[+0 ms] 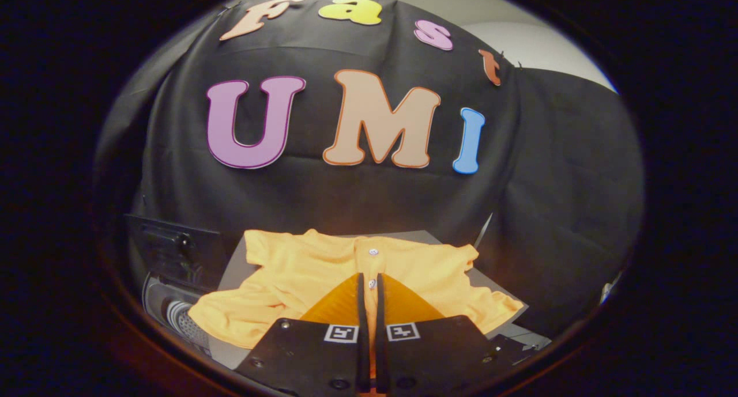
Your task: Put the clothes into the washing machine and then close the washing machine lid.
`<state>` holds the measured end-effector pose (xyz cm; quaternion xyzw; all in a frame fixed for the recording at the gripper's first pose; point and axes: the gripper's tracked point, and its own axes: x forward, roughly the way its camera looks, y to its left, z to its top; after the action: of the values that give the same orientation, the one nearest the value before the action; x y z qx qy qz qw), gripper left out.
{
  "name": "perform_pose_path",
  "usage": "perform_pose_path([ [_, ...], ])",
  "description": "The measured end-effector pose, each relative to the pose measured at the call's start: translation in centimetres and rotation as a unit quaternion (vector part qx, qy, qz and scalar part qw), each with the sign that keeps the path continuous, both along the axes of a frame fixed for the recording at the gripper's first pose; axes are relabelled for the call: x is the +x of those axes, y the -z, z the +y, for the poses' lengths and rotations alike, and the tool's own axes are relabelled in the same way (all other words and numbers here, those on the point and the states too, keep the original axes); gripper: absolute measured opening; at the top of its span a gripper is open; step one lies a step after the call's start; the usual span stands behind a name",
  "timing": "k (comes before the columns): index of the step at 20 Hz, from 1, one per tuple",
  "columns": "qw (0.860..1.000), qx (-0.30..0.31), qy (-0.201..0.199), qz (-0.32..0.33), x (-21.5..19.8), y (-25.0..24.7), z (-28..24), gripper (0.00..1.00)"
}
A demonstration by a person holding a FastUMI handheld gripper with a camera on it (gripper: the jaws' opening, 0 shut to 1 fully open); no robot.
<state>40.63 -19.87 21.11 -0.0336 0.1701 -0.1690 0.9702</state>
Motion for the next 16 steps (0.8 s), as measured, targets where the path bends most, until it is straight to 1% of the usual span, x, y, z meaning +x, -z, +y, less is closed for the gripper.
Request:
perform_pose_path([
  [2,1.000,-0.006,-0.002,0.004,0.1,-0.5,0.1,0.04],
  [3,1.000,0.001,0.001,0.012,0.0,0.0,0.1,0.04],
  [5,1.000,-0.003,0.009,-0.012,0.1,-0.8,-0.3,0.04],
  [8,1.000,0.007,-0.002,-0.018,0.3,-2.1,0.7,0.02],
  [11,0.999,-0.001,-0.018,-0.031,1.0,-4.5,2.2,0.02],
  [13,0.999,-0.002,-0.026,-0.027,1.3,-5.1,3.3,0.02],
  [14,0.999,-0.006,-0.031,-0.037,1.6,-6.1,3.9,0.02],
  [16,0.998,-0.006,-0.044,-0.036,2.1,-6.8,5.5,0.02],
])
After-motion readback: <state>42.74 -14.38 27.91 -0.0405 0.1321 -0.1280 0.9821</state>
